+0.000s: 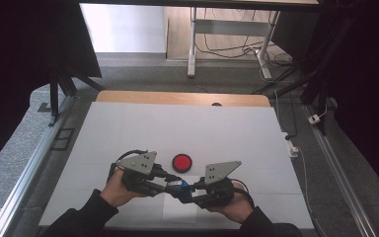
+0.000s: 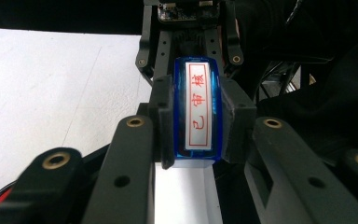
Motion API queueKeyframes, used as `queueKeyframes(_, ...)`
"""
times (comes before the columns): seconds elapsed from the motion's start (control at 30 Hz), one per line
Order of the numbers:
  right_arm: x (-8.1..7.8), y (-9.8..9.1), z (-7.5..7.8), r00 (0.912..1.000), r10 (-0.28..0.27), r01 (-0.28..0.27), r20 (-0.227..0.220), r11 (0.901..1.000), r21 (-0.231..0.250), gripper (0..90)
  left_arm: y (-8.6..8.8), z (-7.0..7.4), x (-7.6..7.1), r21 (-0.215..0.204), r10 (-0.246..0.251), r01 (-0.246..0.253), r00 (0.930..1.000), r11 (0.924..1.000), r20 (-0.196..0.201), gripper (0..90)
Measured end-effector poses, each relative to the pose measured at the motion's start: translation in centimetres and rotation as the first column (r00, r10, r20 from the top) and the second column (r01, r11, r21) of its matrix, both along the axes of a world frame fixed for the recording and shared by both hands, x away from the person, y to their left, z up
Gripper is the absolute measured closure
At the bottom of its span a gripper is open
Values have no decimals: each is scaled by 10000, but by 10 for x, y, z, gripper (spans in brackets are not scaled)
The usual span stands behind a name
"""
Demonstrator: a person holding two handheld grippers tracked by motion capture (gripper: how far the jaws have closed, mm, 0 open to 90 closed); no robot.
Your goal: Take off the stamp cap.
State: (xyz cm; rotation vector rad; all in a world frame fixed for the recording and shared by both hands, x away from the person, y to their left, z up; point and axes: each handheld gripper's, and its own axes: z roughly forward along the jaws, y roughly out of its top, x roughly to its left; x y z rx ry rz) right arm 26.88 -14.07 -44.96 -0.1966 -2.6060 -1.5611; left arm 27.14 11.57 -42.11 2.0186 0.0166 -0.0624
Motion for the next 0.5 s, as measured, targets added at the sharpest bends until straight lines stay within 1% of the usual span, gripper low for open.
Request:
queueKeyframes(0.27,-1,0,0,10000,36,-36,42,10000,-20,692,0,-1,0,-60,-73,73,10000,10000,-21,703)
queueKeyframes(0.33,0,0,0,10000,19,-19,-54,10000,-16,693,1,-1,0,-115,-25,25,10000,9999,7,703)
queueKeyframes(0.37,0,0,0,9998,-3,3,-184,10000,49,693,1,-1,0,-132,-18,17,10000,9999,-57,703)
queueKeyframes(0.5,0,0,0,9999,11,-11,-163,10000,-1,694,1,-1,0,-118,-53,53,10000,9999,-60,704)
